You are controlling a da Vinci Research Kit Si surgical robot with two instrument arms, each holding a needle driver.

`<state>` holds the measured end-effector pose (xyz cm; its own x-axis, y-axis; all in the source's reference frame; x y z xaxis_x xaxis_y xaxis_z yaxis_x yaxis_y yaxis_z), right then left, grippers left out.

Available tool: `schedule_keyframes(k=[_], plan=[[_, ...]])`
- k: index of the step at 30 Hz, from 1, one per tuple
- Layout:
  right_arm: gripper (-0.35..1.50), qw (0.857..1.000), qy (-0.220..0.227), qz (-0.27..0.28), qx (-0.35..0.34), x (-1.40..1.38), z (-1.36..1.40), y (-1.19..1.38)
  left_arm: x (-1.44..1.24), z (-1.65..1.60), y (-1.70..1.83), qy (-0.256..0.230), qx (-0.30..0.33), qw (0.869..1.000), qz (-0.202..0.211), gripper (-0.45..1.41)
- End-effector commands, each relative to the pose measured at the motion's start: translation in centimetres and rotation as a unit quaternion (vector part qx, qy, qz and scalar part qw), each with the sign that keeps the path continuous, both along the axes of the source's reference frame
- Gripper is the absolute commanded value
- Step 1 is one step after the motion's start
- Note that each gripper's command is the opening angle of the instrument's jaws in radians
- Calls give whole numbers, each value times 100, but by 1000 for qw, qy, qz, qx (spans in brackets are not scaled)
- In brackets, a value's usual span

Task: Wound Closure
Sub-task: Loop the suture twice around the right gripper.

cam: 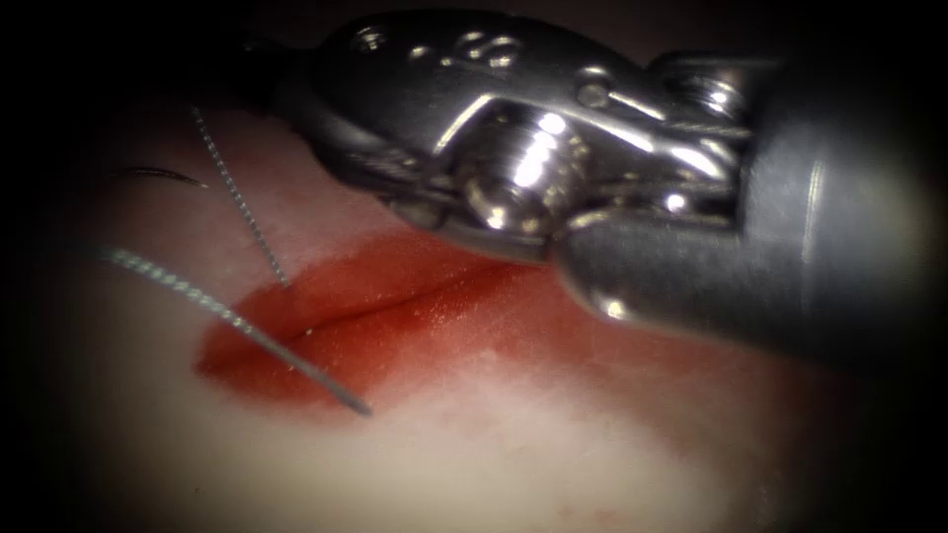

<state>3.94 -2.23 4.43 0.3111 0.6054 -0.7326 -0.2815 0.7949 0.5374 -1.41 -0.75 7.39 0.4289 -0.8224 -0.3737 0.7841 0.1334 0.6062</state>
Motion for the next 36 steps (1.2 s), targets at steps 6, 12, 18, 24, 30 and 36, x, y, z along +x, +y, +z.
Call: schedule_keyframes(k=[6, 12, 18, 24, 30, 36], plan=[[-35, 997, 25, -67, 31, 3, 26, 5, -7, -9, 33, -24, -77, 997, 14, -45], [-35, 975, 109, -158, 115, -2, 90, -35, -24, -12, 50, -39, -150, 988, 21, -45], [-35, 948, 149, -184, 211, -9, 116, -76, -28, 14, 60, -26, -196, 980, 7, -45], [-35, 910, 243, -170, 289, -12, 100, -95, -28, 60, 42, 1, -173, 984, 34, -45], [-35, 881, 328, -121, 319, -9, 82, -89, -40, 91, 18, 21, -128, 985, 118, -45], [-35, 861, 368, -103, 335, -6, 84, -87, -56, 98, 9, 32, -121, 984, 128, -45]])
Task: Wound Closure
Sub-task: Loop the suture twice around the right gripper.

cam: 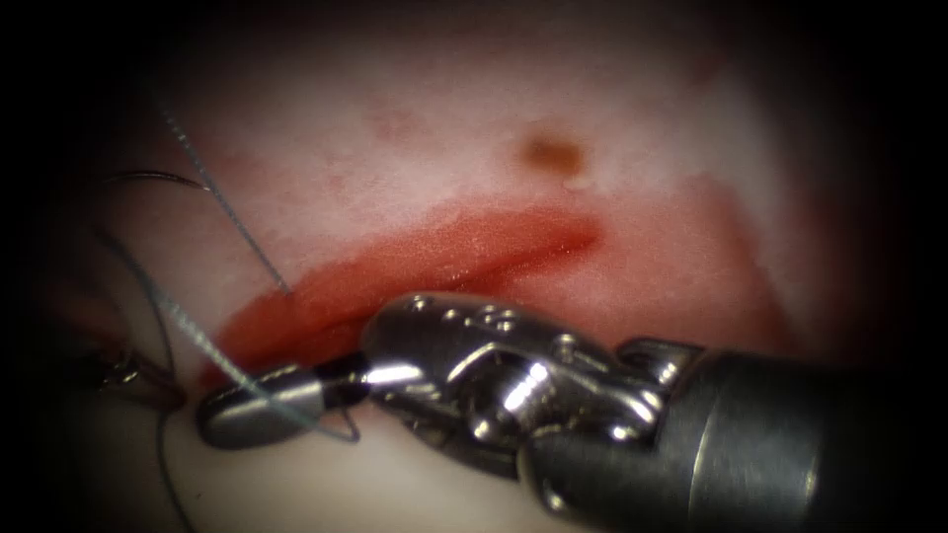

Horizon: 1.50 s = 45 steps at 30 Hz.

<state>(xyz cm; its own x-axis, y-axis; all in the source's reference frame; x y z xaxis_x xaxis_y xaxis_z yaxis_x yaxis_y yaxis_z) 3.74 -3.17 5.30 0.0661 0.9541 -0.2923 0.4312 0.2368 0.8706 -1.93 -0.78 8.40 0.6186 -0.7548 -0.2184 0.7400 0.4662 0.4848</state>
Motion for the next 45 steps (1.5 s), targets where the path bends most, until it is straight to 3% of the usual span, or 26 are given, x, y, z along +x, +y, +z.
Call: schedule_keyframes(k=[1, 10, 14, 23, 29, 37, 40, 45], plan=[[-35, 999, 18, -1, 36, 19, -5, 5, -14, 4, 7, 1, 7, 1000, 13, -45], [-35, 982, 79, -29, 167, 38, -32, 2, -37, 12, -12, 5, 28, 998, 58, -45], [-35, 977, 110, -22, 182, 48, -48, 6, -41, 11, -21, 3, 36, 997, 75, -45], [-35, 971, 120, 12, 204, 42, -71, 28, -34, 2, -48, -8, 59, 991, 119, -45], [-35, 969, 122, 16, 215, 39, -83, 34, -32, 0, -45, -9, 64, 990, 129, -45], [-35, 969, 123, 28, 211, 36, -76, 39, -24, -17, -29, -47, 70, 992, 95, -45], [-35, 979, 130, 133, 86, 45, -73, 46, -23, -24, -31, -52, 77, 992, 84, -45], [-35, 980, 100, 167, 33, 45, -69, 55, -21, -32, -28, -53, 75, 993, 77, -45]])
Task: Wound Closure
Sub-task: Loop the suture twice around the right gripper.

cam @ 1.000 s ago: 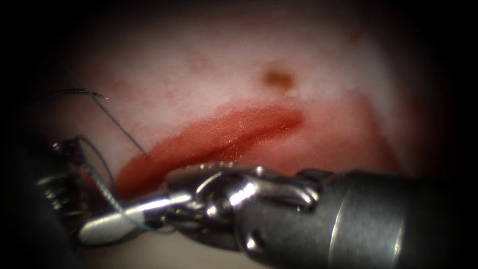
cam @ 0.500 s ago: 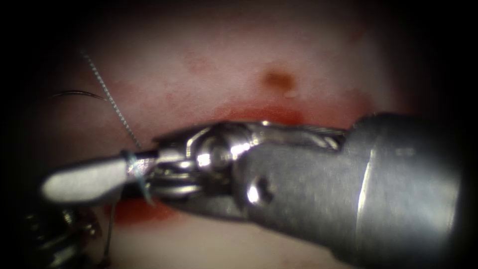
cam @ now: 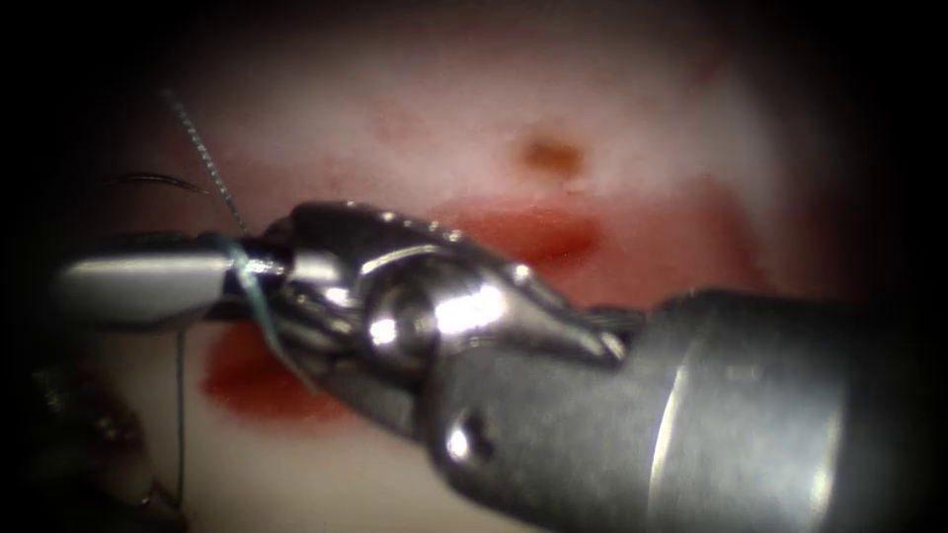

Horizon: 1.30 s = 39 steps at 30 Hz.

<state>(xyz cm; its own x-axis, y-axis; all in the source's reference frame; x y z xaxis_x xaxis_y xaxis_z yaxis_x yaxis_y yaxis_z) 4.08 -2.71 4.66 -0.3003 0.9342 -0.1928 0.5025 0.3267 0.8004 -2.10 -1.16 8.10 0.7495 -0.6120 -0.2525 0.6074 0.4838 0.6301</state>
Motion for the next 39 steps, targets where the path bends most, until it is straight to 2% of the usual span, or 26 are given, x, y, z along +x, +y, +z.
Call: schedule_keyframes(k=[1, 4, 7, 8, 9, 11, 12, 13, 14, 15, 17, 18, 20, 21, 23, 25, 27, 29, 30, 31, 33, 35, 37, 39], plan=[[-35, 1000, -9, 15, -19, 10, -3, 13, -5, -2, 10, -1, -5, 1000, -2, -45], [-35, 998, -35, 33, -44, 10, -1, 15, -6, -3, 10, -1, -5, 1000, -2, -45], [-35, 990, -99, 41, -90, 13, 3, 12, -9, -7, 10, -1, -2, 1000, -2, -45], [-35, 984, -136, 36, -113, 15, 7, 9, -9, -10, 10, -3, -4, 1000, -2, -45], [-35, 984, -136, 36, -113, 15, 7, 9, -9, -10, 10, -3, -4, 1000, -2, -45], [-35, 968, -199, 20, -153, 15, 19, 6, -8, -18, 11, -6, -4, 1000, -4, -45], [-35, 968, -199, 20, -153, 15, 19, 6, -8, -18, 11, -6, -4, 1000, -4, -45], [-35, 954, -244, 11, -174, 14, 28, 4, -8, -25, 13, -5, -7, 1000, -2, -45], [-35, 954, -244, 11, -174, 14, 28, 4, -8, -25, 13, -5, -7, 1000, -2, -45], [-35, 937, -290, 13, -194, 12, 38, 1, -8, -33, 15, -6, -13, 1000, 8, -45], [-35, 926, -315, 6, -207, 11, 42, -1, -9, -43, 18, 1, -27, 999, 26, -45], [-35, 910, -346, -2, -228, 11, 44, -1, -12, -53, 20, 7, -41, 998, 45, -45], [-35, 901, -363, -5, -239, 12, 43, -2, -14, -57, 21, 1, -44, 997, 57, -45], [-35, 891, -381, -10, -247, 14, 42, -3, -15, -57, 20, -6, -51, 996, 77, -45], [-35, 881, -397, -15, -256, 17, 42, -5, -16, -57, 20, -18, -61, 993, 104, -45], [-35, 861, -425, -26, -280, 22, 41, -8, -18, -58, 19, -24, -74, 988, 137, -45], [-35, 847, -437, -34, -301, 27, 40, -9, -20, -58, 19, -25, -81, 983, 160, -45], [-35, 835, -425, -75, -343, 32, 38, -10, -23, -60, 23, -22, -115, 972, 203, -45], [-35, 825, -416, -99, -370, 34, 38, -10, -24, -65, 29, -17, -140, 961, 236, -45], [-35, 825, -416, -99, -370, 34, 38, -10, -24, -65, 29, -17, -140, 961, 236, -45], [-35, 806, -413, -136, -401, 34, 40, -12, -23, -76, 42, -16, -173, 954, 244, -45], [-35, 801, -412, -147, -408, 33, 41, -13, -22, -79, 46, -14, -182, 952, 244, -45], [-35, 803, -398, -163, -413, 32, 43, -14, -18, -85, 56, -4, -210, 946, 249, -45], [-35, 804, -363, -190, -430, 27, 46, -18, -5, -92, 76, 27, -262, 926, 269, -45]])
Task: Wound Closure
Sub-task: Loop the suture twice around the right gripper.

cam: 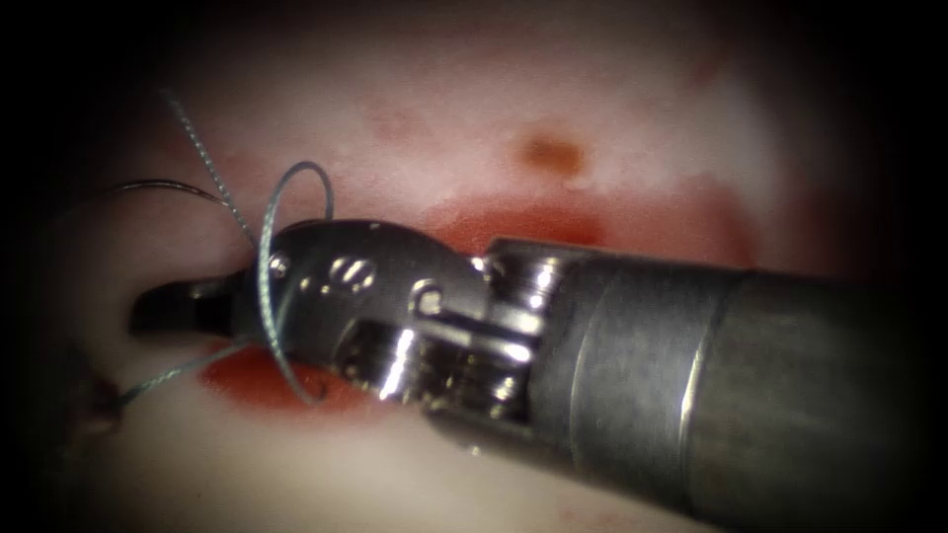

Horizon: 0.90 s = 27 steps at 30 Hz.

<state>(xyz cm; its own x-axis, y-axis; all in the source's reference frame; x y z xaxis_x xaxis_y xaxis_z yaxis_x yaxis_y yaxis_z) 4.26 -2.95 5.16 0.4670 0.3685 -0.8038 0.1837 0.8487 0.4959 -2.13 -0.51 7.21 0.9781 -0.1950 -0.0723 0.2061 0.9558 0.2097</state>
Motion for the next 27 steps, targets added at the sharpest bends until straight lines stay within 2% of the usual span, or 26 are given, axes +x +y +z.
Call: schedule_keyframes(k=[1, 3, 6, 8, 10, 12, 14, 15, 16, 18, 21, 23, 24, 27], plan=[[-35, 999, 18, -20, 26, 5, -4, 4, 5, -4, 18, 11, -29, 999, -4, -45], [-35, 997, 39, -27, 64, -2, -4, 2, 12, -4, 22, 25, -44, 999, -8, -45], [-35, 987, 73, -24, 139, -9, -2, -2, 16, 0, 29, 15, -75, 997, -11, -45], [-35, 971, 112, -4, 212, -12, 4, -10, 15, 6, 33, 8, -96, 995, -24, -45], [-35, 947, 145, 7, 285, -14, 9, -17, 12, 18, 33, 7, -104, 994, -29, -45], [-35, 908, 190, 23, 373, -15, 14, -20, 10, 41, 27, -18, -76, 995, -54, -45], [-35, 887, 207, 26, 411, -15, 17, -22, 8, 52, 23, -39, -61, 995, -73, -45], [-35, 887, 207, 26, 411, -15, 17, -22, 8, 52, 23, -39, -61, 995, -73, -45], [-35, 869, 225, 25, 441, -15, 20, -25, 6, 57, 21, -49, -51, 994, -84, -45], [-35, 848, 244, 20, 470, -15, 23, -29, 4, 59, 21, -64, -41, 992, -97, -45], [-35, 825, 266, 25, 498, -15, 24, -29, 1, 59, 20, -81, -28, 990, -115, -45], [-35, 804, 288, 29, 519, -14, 22, -27, -1, 60, 20, -90, -19, 988, -127, -45], [-35, 804, 288, 29, 519, -14, 22, -27, -1, 60, 20, -90, -19, 988, -127, -45], [-35, 787, 300, 57, 536, -15, 11, -18, -4, 64, 16, -89, -8, 986, -138, -45]])
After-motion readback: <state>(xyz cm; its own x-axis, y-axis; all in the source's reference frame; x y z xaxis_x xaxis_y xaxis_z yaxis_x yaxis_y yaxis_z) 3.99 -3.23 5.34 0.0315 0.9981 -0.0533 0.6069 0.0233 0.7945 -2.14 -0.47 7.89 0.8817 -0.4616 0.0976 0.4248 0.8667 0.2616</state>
